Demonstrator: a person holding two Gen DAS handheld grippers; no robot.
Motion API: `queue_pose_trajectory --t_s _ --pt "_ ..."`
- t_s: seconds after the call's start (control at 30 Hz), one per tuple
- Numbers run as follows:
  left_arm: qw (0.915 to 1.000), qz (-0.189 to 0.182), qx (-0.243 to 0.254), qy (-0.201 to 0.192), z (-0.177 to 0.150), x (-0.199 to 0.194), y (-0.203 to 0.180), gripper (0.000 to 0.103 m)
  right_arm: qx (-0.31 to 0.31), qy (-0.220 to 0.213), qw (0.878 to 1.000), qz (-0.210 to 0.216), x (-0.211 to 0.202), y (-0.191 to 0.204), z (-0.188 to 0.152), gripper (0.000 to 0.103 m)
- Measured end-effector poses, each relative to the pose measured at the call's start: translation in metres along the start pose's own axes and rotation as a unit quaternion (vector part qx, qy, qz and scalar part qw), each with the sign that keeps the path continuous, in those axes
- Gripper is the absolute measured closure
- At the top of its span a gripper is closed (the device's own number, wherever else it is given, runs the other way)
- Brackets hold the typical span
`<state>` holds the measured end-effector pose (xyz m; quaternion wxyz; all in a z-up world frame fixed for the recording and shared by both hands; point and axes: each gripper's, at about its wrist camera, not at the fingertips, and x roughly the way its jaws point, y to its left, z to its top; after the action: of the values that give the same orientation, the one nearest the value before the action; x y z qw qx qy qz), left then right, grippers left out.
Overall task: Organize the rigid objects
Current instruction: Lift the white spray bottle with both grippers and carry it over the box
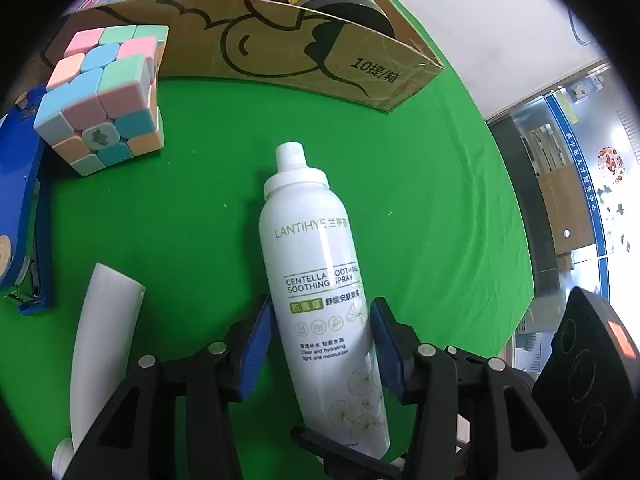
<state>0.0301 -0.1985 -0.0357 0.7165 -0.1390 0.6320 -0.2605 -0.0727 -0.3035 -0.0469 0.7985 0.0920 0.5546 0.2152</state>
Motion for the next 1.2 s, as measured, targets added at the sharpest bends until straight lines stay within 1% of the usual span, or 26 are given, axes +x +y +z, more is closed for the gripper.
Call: queue_pose_trajectory --t_s 0.17,0.23,0.37,0.47,0.6,0.73,0.77,0.9,1.0,1.2 --pt "0.9998 -0.008 -0.015 -0.002 0.0 0.005 0.002 0.057 -0.01 -0.005 1.0 -0.021 -0.004 0.0 -0.001 0.054" --pt "0.9999 -0.004 -0.01 -0.011 -0.001 0.003 -0.002 0.057 -0.01 -0.007 1.0 -0.021 -0.005 -0.004 0.004 0.054" --pt "0.9992 0.001 0.008 -0.04 0.002 -0.01 -0.014 0.057 -0.007 -0.027 0.999 -0.016 -0.02 -0.008 0.005 0.055" --pt "0.9978 -0.003 0.009 -0.065 0.01 -0.024 -0.022 0.058 -0.017 -0.056 0.998 -0.025 -0.039 -0.007 0.01 0.057" --pt "0.9939 0.009 0.035 -0.105 0.021 -0.045 -0.042 0.059 -0.035 -0.085 0.995 -0.04 -0.055 -0.004 0.022 0.058" --pt "0.9878 0.009 0.062 -0.142 0.035 -0.068 -0.06 0.06 -0.052 -0.119 0.99 -0.052 -0.081 -0.006 0.041 0.059" --pt "0.9846 0.011 0.072 -0.158 0.04 -0.075 -0.066 0.06 -0.056 -0.125 0.989 -0.055 -0.085 -0.005 0.046 0.059" --pt "0.9756 0.016 0.099 -0.195 0.058 -0.096 -0.08 0.061 -0.075 -0.158 0.982 -0.072 -0.11 -0.006 0.072 0.059" --pt "0.9712 0.016 0.109 -0.211 0.075 -0.107 -0.087 0.061 -0.085 -0.175 0.978 -0.079 -0.123 -0.008 0.092 0.059" --pt "0.9621 0.027 0.13 -0.238 0.11 -0.124 -0.095 0.061 -0.093 -0.189 0.974 -0.087 -0.139 -0.011 0.128 0.06"
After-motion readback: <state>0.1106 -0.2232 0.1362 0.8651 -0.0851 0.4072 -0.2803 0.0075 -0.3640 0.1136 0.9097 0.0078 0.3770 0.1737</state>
